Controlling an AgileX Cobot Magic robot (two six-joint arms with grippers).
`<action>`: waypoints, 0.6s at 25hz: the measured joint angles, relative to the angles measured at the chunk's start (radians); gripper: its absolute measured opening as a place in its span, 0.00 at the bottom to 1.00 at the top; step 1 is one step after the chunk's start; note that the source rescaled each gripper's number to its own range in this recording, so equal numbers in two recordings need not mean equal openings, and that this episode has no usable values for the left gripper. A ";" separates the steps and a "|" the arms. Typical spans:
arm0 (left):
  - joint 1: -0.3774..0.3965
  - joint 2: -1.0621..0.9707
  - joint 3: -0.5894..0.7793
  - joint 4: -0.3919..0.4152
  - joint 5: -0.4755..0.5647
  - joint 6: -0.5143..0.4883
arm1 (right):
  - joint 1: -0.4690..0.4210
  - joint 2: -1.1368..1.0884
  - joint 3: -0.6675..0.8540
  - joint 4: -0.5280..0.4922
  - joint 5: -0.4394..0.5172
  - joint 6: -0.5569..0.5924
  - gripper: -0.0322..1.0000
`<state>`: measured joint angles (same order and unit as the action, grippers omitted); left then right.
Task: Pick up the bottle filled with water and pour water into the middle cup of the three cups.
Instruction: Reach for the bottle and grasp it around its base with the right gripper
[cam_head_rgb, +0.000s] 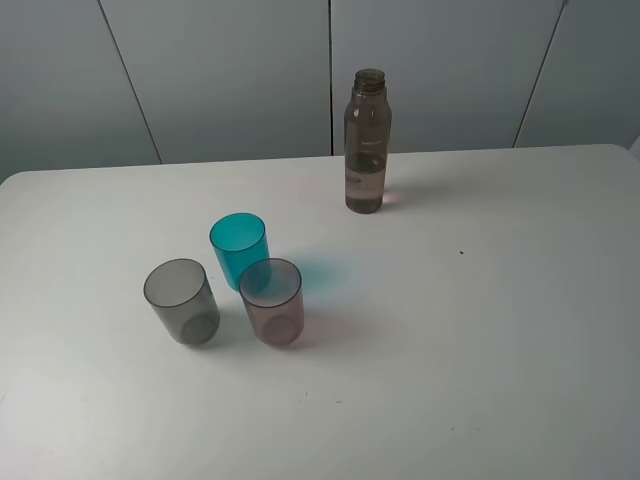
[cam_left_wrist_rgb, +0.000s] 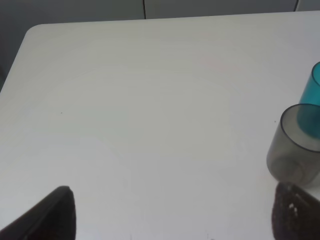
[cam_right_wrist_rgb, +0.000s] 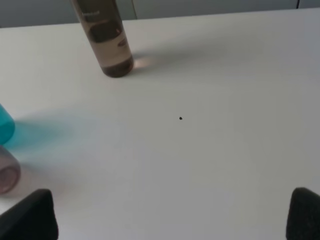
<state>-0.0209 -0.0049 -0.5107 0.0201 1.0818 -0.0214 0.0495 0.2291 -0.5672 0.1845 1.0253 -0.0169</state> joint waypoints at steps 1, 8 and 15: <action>0.000 0.000 0.000 0.000 0.000 0.000 | 0.000 0.041 -0.018 0.000 -0.017 0.000 0.97; 0.000 0.000 0.000 0.000 0.000 0.000 | 0.000 0.311 -0.153 0.030 -0.112 -0.028 0.97; 0.000 0.000 0.000 0.000 0.000 0.000 | 0.079 0.525 -0.214 0.082 -0.226 -0.130 0.97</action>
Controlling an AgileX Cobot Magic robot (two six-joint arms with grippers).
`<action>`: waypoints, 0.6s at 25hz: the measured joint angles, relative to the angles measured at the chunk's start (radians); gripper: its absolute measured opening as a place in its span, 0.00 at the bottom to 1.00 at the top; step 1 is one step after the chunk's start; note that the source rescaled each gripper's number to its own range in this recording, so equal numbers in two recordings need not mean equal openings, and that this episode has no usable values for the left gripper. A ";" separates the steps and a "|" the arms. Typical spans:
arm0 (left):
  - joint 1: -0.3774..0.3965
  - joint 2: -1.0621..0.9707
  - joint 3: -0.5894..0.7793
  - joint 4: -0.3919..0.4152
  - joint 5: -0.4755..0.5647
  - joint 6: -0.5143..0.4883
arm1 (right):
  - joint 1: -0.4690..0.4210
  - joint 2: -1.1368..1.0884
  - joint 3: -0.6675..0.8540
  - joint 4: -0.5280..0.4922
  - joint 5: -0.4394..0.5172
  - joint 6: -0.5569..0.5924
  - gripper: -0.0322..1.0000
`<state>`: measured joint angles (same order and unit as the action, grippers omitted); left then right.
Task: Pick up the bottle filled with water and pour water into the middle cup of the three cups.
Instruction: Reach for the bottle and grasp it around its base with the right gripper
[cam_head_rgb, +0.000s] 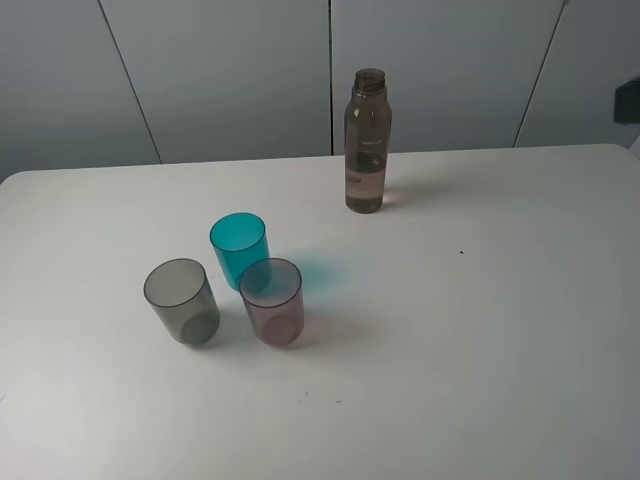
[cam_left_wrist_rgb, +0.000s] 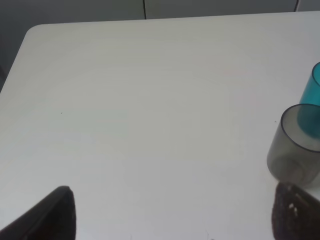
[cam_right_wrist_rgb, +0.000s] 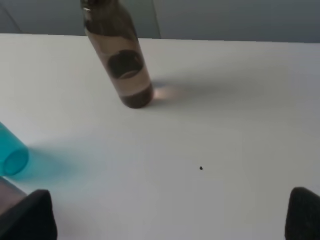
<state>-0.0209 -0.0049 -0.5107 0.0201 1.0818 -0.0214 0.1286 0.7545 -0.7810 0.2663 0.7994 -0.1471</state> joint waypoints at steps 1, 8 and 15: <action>0.000 0.000 0.000 0.000 0.000 0.000 | 0.037 0.027 0.000 0.002 -0.036 -0.004 0.97; 0.000 0.000 0.000 0.000 0.000 0.000 | 0.250 0.229 -0.002 -0.015 -0.325 -0.036 0.97; 0.000 0.000 0.000 0.000 0.000 0.000 | 0.337 0.476 -0.002 -0.050 -0.552 -0.043 0.97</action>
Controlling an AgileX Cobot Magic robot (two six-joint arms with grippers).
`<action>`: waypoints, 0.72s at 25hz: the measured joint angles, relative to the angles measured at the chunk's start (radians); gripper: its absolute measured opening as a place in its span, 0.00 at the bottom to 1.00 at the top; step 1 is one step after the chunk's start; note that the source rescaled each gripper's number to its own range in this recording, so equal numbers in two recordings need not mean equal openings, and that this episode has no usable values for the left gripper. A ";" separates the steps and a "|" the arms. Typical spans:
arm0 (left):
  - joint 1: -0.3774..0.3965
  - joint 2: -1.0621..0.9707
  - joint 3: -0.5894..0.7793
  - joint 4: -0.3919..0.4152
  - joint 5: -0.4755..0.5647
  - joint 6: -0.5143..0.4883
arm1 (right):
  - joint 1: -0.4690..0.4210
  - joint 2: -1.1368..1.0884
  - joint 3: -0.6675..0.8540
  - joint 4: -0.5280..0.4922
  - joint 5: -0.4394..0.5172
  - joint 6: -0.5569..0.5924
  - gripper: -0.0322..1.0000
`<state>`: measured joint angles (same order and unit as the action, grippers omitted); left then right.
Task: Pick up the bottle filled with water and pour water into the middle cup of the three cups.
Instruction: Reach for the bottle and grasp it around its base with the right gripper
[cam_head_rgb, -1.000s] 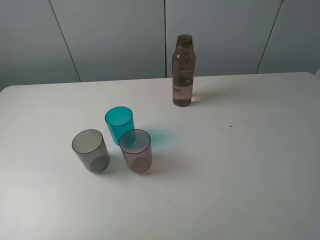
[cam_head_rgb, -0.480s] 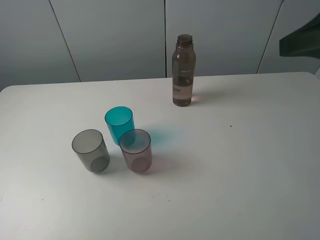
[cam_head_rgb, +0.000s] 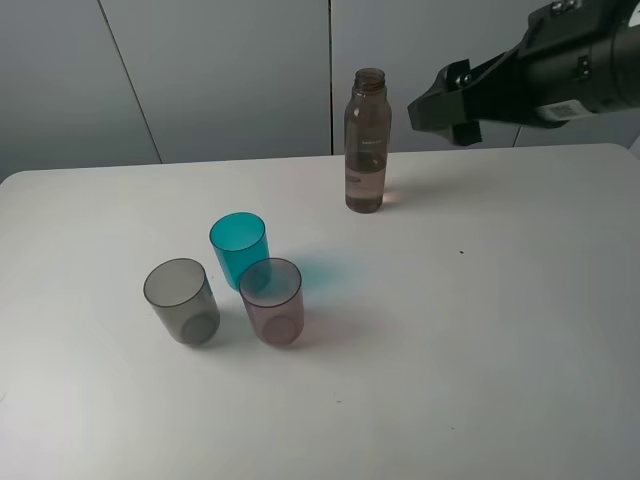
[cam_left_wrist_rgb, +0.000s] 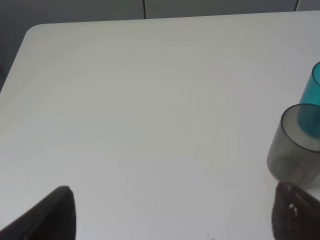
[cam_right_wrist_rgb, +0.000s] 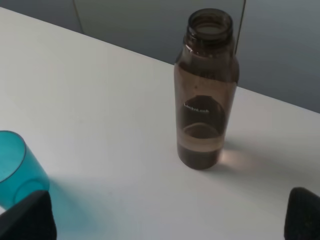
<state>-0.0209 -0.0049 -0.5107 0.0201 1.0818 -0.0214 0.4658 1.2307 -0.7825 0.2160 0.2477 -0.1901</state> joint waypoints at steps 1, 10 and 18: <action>0.000 0.000 0.000 0.000 0.000 0.000 | 0.007 0.035 0.000 0.000 -0.036 0.000 0.97; 0.000 0.000 0.000 0.000 0.000 0.000 | 0.010 0.287 0.000 -0.072 -0.308 0.011 0.97; 0.000 0.000 0.000 0.000 0.000 0.000 | 0.010 0.455 0.000 -0.072 -0.435 0.021 0.97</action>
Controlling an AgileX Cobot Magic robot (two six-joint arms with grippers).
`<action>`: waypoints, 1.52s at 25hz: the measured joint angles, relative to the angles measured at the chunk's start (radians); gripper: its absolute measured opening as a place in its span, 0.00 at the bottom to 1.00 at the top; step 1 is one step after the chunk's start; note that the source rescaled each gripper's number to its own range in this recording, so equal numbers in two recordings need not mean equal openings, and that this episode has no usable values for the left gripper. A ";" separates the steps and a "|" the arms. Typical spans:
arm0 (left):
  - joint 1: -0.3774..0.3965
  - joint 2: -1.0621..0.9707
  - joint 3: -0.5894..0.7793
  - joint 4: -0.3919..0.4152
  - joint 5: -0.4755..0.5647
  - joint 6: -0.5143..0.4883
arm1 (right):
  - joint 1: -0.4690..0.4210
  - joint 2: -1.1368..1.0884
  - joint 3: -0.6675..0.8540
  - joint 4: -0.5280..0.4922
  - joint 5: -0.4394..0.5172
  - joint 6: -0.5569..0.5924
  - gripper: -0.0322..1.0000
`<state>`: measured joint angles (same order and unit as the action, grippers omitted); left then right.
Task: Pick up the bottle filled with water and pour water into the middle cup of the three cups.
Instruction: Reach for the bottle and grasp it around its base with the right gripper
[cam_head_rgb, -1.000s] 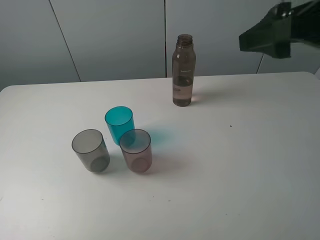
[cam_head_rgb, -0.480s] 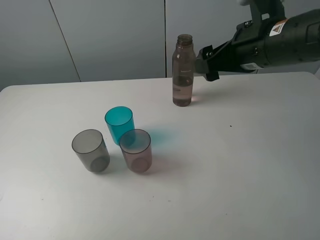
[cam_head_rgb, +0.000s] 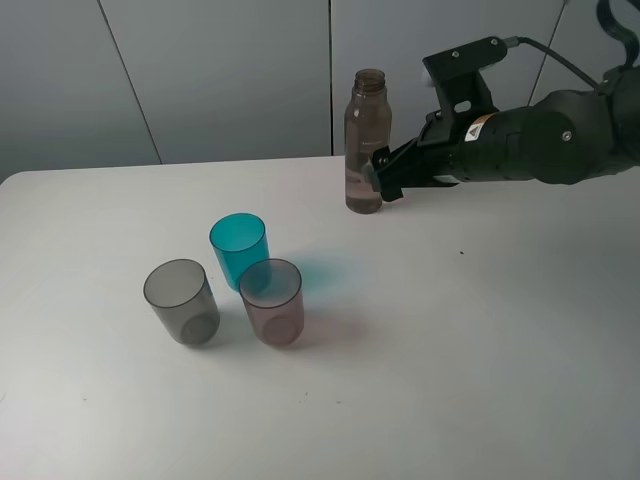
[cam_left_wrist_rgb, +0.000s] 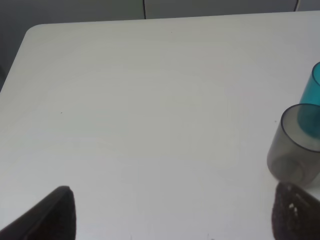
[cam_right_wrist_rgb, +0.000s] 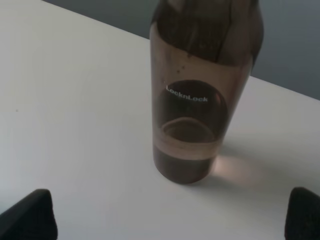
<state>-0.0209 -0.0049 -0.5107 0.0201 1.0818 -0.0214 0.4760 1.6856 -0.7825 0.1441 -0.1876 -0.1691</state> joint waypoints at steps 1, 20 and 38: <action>0.000 0.000 0.000 0.000 0.000 0.000 | 0.000 0.019 0.000 0.000 -0.020 0.000 0.97; 0.000 0.000 0.000 0.000 0.000 0.002 | 0.000 0.318 -0.002 -0.064 -0.525 0.149 0.97; 0.000 0.000 0.000 0.000 0.000 0.002 | -0.006 0.431 -0.137 -0.047 -0.570 0.149 0.97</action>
<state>-0.0209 -0.0049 -0.5107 0.0201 1.0818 -0.0193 0.4699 2.1170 -0.9190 0.0973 -0.7572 -0.0203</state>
